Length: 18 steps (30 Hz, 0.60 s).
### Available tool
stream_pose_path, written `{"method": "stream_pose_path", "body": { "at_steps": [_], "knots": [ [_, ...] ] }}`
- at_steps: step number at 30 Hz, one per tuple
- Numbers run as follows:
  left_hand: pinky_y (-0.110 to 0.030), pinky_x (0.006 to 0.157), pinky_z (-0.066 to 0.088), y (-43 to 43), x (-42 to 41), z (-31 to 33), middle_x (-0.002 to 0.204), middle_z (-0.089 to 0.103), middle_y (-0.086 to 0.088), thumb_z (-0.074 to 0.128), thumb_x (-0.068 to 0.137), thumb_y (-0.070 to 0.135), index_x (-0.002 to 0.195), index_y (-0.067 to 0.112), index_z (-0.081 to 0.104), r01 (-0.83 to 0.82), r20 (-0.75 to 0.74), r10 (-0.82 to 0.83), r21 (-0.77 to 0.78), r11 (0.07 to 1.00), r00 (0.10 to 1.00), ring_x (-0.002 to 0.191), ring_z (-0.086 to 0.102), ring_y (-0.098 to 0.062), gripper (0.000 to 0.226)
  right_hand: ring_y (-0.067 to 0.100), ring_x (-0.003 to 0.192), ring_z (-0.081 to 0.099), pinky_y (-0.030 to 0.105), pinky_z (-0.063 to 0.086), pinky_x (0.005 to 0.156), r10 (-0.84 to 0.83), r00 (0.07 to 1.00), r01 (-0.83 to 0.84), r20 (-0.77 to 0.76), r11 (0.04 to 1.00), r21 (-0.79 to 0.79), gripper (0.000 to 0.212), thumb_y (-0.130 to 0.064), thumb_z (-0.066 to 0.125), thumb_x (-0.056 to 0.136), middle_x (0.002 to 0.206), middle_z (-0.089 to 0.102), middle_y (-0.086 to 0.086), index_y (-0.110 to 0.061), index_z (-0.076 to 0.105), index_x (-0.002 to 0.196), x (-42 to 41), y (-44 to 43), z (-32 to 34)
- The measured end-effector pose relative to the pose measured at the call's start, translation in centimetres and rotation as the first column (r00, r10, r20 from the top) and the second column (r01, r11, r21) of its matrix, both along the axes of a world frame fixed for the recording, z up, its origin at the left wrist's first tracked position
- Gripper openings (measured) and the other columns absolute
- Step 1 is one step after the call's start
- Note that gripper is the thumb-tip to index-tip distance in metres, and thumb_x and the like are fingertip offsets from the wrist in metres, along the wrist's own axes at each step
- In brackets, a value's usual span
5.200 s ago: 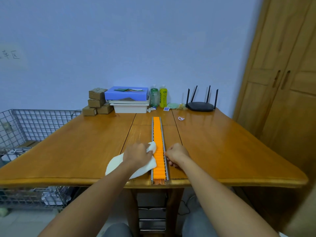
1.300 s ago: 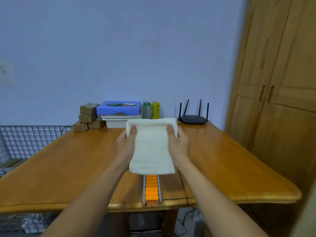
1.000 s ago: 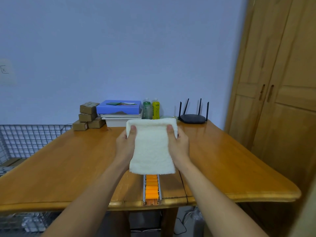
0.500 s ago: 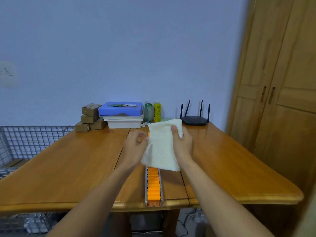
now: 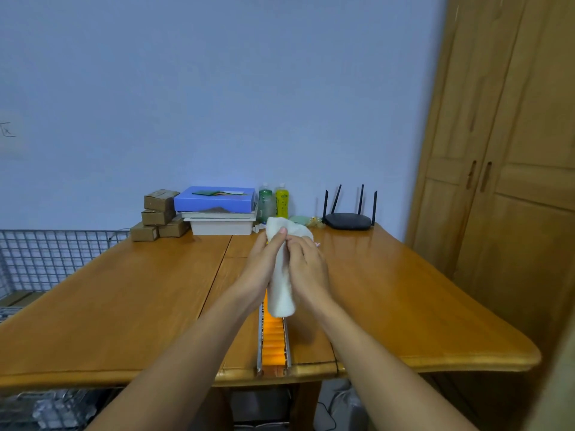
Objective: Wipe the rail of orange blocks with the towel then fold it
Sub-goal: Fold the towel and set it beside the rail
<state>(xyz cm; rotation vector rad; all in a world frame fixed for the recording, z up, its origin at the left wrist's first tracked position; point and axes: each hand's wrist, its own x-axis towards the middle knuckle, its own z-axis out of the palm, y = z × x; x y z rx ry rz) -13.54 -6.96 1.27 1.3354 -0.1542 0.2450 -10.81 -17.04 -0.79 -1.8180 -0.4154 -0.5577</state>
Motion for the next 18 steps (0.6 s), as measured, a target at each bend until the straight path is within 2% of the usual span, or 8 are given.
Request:
{"method": "stream_pose_path", "body": {
  "at_steps": [2, 5, 7, 9, 11, 13, 15, 18],
  "knots": [
    [-0.050, 0.098, 0.056, 0.1, 0.1, -0.3, 0.117, 0.075, -0.010, 0.061, 0.101, 0.034, 0.130, 0.017, 0.061, -0.022, -0.004, 0.022, -0.046, 0.999, 1.000, 0.109, 0.073, -0.027, 0.033, 0.004, 0.099, 0.056, 0.033, 0.047, 0.087, 0.087, 0.996, -0.087, -0.005, 0.995, -0.043, 0.035, -0.025, 0.036, 0.102, 0.105, 0.062, -0.012, -0.023, 0.071, 0.102, -0.3, 0.0, 0.2],
    [-0.054, 0.099, 0.055, 0.7, 0.3, -0.6, 0.117, 0.075, -0.013, 0.057, 0.104, 0.032, 0.131, 0.014, 0.062, -0.040, -0.040, 0.036, -0.120, 0.992, 0.999, 0.108, 0.073, -0.030, 0.033, 0.007, 0.109, 0.052, 0.029, 0.041, 0.097, 0.174, 0.984, -0.170, 0.023, 0.978, -0.117, 0.038, -0.023, 0.035, 0.101, 0.113, 0.063, -0.009, -0.020, 0.070, 0.117, -0.3, -0.1, 0.3],
    [-0.053, 0.096, 0.056, 1.4, 0.0, -0.4, 0.119, 0.074, -0.014, 0.052, 0.106, 0.035, 0.134, 0.014, 0.061, -0.003, -0.060, -0.007, -0.167, 0.986, 0.998, 0.110, 0.072, -0.031, 0.036, 0.004, 0.110, 0.054, 0.028, 0.044, 0.098, 0.137, 0.989, -0.136, 0.060, 0.990, -0.025, 0.035, -0.025, 0.041, 0.100, 0.115, 0.064, -0.013, -0.024, 0.070, 0.118, 0.0, -0.4, 0.2],
    [-0.053, 0.095, 0.056, 1.9, -0.4, 0.1, 0.122, 0.074, -0.013, 0.050, 0.105, 0.039, 0.137, 0.015, 0.058, 0.042, -0.074, -0.054, -0.163, 0.986, 0.996, 0.112, 0.072, -0.032, 0.041, 0.002, 0.101, 0.056, 0.031, 0.050, 0.091, 0.015, 0.995, -0.024, 0.096, 0.996, 0.089, 0.020, -0.023, 0.052, 0.100, 0.109, 0.063, -0.015, -0.026, 0.069, 0.111, 0.3, -0.9, 0.2],
    [-0.053, 0.096, 0.054, 2.3, -0.9, 0.5, 0.123, 0.074, -0.012, 0.048, 0.105, 0.044, 0.137, 0.017, 0.058, 0.085, -0.094, -0.099, -0.137, 0.987, 0.991, 0.112, 0.071, -0.032, 0.043, 0.006, 0.097, 0.056, 0.034, 0.051, 0.089, -0.070, 0.997, 0.064, 0.030, 0.984, 0.164, 0.012, -0.031, 0.061, 0.097, 0.107, 0.056, -0.015, -0.029, 0.061, 0.109, 0.6, -1.4, 0.3],
    [-0.052, 0.094, 0.055, 2.7, -1.4, 0.9, 0.121, 0.075, -0.010, 0.047, 0.104, 0.047, 0.132, 0.019, 0.061, 0.121, -0.132, -0.139, -0.138, 0.983, 0.981, 0.110, 0.072, -0.031, 0.042, 0.010, 0.105, 0.053, 0.036, 0.049, 0.093, -0.103, 0.991, 0.117, -0.080, 0.974, 0.193, 0.034, -0.052, 0.066, 0.089, 0.114, 0.050, -0.013, -0.030, 0.054, 0.112, 1.3, -1.8, 0.3],
    [-0.054, 0.098, 0.053, 3.3, -1.6, 1.2, 0.121, 0.074, -0.011, 0.049, 0.102, 0.050, 0.131, 0.019, 0.062, 0.140, -0.180, -0.172, -0.176, 0.974, 0.969, 0.111, 0.072, -0.033, 0.044, 0.012, 0.110, 0.056, 0.038, 0.049, 0.096, -0.043, 0.972, 0.099, -0.230, 0.966, 0.237, 0.064, -0.077, 0.066, 0.074, 0.122, 0.053, -0.010, -0.031, 0.053, 0.116, 1.9, -2.2, 0.5],
    [-0.058, 0.103, 0.049, 4.0, -1.9, 1.5, 0.124, 0.073, -0.013, 0.054, 0.099, 0.052, 0.132, 0.019, 0.063, 0.159, -0.213, -0.205, -0.216, 0.963, 0.955, 0.113, 0.070, -0.038, 0.048, 0.020, 0.107, 0.068, 0.047, 0.055, 0.092, 0.275, 0.869, -0.058, -0.412, 0.883, 0.466, 0.091, -0.087, 0.070, 0.057, 0.128, 0.065, -0.003, -0.032, 0.056, 0.129, 2.2, -3.0, 0.5]
  ]
}}
